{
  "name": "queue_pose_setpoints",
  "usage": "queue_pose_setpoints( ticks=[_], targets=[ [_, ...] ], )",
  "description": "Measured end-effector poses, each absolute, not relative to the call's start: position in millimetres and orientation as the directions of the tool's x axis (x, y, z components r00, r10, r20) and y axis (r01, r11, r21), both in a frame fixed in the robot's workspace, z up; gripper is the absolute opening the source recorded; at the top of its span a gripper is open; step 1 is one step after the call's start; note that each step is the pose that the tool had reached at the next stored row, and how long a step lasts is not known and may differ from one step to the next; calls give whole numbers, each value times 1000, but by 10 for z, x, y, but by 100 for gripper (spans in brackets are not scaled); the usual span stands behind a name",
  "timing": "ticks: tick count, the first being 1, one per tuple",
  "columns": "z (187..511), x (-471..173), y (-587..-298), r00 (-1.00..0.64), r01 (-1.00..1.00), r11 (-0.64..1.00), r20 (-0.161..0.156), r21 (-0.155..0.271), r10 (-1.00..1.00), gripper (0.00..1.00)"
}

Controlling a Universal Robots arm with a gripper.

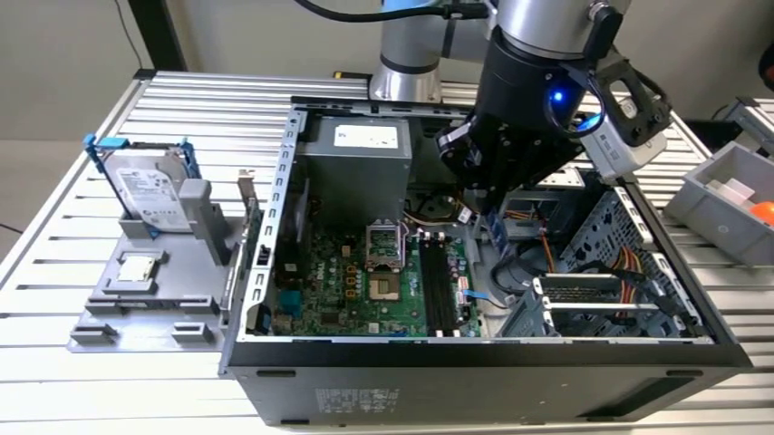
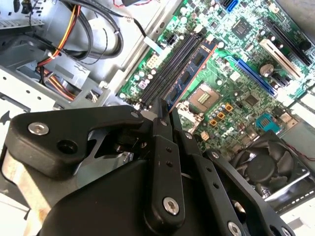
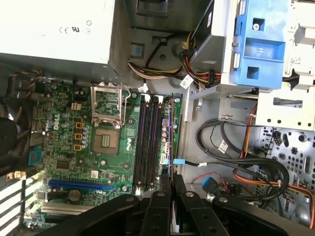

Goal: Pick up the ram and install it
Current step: 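Insert the ram into the slot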

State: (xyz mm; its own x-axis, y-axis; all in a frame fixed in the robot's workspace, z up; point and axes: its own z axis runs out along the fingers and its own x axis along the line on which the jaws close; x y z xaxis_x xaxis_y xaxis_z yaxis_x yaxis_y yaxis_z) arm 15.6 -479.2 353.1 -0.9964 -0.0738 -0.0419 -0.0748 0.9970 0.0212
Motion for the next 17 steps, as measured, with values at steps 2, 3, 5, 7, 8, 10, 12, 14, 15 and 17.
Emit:
queue_pose_setpoints(
  ticks=[2,3,5,7,8,10,12,14,15,17],
  targets=[
    [3515,155,-4792,-996,-75,997,-42,21,-74,0],
    [3508,155,-4792,-997,-74,997,-40,21,-73,0],
    [3492,155,-4792,-997,-66,998,-39,20,-65,0],
    [3475,155,-4791,-998,-54,998,-37,20,-53,0],
    [3467,155,-4791,-998,-49,999,-36,19,-48,0],
    [3447,155,-4791,-998,-43,999,-35,18,-42,0],
    [3431,155,-4789,-999,-41,999,-34,17,-40,0],
    [3410,156,-4789,-999,-41,999,-34,13,-40,0],
    [3398,156,-4789,-999,-41,999,-33,12,-40,0],
    [3383,155,-4789,-999,-40,999,-31,11,-40,0]
  ],
)
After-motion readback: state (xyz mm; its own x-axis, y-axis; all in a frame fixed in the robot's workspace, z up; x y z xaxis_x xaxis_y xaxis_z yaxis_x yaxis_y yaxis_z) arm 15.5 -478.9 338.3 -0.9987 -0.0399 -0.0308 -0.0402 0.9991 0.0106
